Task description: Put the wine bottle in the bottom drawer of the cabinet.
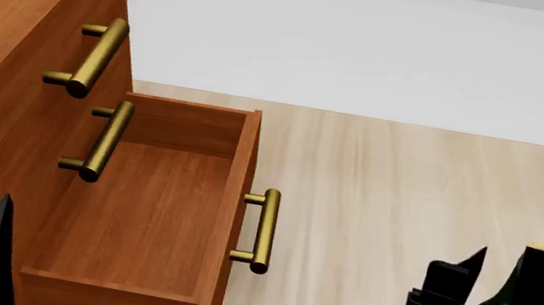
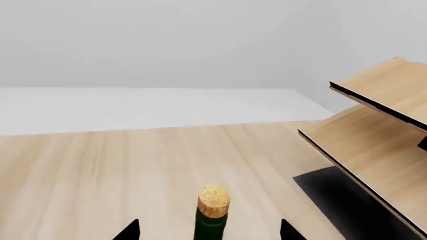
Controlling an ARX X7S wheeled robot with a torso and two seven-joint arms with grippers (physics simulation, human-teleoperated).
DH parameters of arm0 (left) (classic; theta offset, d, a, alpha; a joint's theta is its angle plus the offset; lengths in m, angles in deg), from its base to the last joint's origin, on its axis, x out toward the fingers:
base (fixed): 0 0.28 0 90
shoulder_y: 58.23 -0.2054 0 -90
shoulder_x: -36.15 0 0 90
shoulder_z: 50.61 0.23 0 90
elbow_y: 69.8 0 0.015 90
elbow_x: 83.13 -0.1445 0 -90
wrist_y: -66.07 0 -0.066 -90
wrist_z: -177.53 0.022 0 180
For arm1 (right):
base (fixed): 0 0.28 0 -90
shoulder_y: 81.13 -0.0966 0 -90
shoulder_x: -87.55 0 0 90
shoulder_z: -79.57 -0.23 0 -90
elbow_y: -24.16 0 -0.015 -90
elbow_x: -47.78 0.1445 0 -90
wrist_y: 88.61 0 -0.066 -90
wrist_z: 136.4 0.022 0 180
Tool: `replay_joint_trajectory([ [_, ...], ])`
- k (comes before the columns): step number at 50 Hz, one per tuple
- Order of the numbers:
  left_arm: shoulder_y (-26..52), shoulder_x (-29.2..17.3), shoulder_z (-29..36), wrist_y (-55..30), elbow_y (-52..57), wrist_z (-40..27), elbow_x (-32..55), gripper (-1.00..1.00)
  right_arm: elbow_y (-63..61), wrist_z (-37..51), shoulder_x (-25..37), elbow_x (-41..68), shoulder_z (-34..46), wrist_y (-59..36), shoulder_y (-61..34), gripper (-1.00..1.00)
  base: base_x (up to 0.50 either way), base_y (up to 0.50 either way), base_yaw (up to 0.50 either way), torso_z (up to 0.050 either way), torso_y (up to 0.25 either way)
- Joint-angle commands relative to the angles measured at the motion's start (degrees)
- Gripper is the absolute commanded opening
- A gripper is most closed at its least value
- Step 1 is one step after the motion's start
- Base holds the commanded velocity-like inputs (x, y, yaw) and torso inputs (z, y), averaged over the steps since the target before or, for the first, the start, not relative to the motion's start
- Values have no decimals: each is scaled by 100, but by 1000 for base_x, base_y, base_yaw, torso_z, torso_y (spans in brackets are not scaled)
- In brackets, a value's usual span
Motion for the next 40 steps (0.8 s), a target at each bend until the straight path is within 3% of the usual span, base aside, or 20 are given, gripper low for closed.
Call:
replay_joint_trajectory([
  [1, -23, 13, -7, 16, -44, 38, -7, 100, 511, -216, -171, -132, 63, 93, -41, 100, 0, 0, 0, 0, 0],
  [40, -51, 55, -31, -35, -34, 41, -20, 100, 1491, -705, -501, -429, 220, 193, -339, 100, 0, 0, 0, 0, 0],
])
